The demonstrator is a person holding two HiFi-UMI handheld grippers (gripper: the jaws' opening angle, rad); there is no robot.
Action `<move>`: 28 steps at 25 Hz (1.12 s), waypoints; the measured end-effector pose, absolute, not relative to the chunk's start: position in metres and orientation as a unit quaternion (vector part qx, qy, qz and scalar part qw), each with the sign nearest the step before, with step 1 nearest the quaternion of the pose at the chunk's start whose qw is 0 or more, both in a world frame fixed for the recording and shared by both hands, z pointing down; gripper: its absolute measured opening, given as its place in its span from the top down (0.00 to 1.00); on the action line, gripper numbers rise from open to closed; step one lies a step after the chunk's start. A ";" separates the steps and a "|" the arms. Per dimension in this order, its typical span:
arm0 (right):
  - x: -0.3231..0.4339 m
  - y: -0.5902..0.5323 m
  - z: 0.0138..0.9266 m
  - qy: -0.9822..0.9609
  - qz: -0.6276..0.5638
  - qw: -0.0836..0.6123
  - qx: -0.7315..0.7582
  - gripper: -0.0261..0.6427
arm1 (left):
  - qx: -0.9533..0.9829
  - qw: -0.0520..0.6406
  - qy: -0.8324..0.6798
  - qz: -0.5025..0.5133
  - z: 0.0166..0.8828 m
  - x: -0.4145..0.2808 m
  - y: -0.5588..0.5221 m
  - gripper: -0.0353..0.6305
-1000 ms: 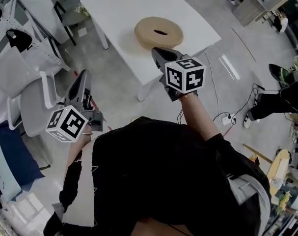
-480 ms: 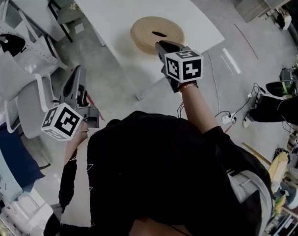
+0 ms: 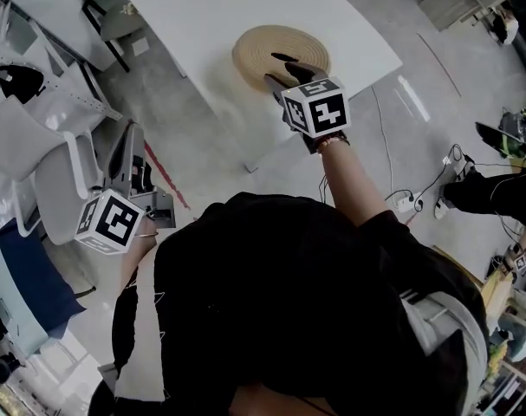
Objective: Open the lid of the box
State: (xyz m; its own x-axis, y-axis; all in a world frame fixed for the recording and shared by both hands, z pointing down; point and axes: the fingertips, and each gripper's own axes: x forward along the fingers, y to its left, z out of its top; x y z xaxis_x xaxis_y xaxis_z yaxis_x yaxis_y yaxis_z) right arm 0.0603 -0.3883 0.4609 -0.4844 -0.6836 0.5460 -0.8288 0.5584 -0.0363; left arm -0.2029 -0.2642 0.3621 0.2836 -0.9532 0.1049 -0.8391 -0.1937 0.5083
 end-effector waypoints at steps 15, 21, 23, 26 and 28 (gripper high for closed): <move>0.044 -0.391 0.493 -0.833 0.084 0.365 0.406 0.57 | 0.750 0.244 -0.603 -0.117 0.368 -0.218 -0.271 0.93; 0.041 -0.392 0.499 -0.830 0.038 0.399 0.387 0.59 | 0.750 0.248 -0.601 -0.119 0.368 -0.218 -0.275 0.93; 0.044 -0.395 0.500 -0.825 0.024 0.402 0.396 0.65 | 0.750 0.248 -0.601 -0.120 0.368 -0.217 -0.276 0.93; 0.046 -0.396 0.500 -0.822 0.013 0.399 0.406 0.66 | 0.751 0.249 -0.599 -0.120 0.368 -0.213 -0.277 0.93; 0.046 -0.396 0.500 -0.822 0.013 0.399 0.407 0.67 | 0.751 0.250 -0.599 -0.119 0.368 -0.212 -0.277 0.93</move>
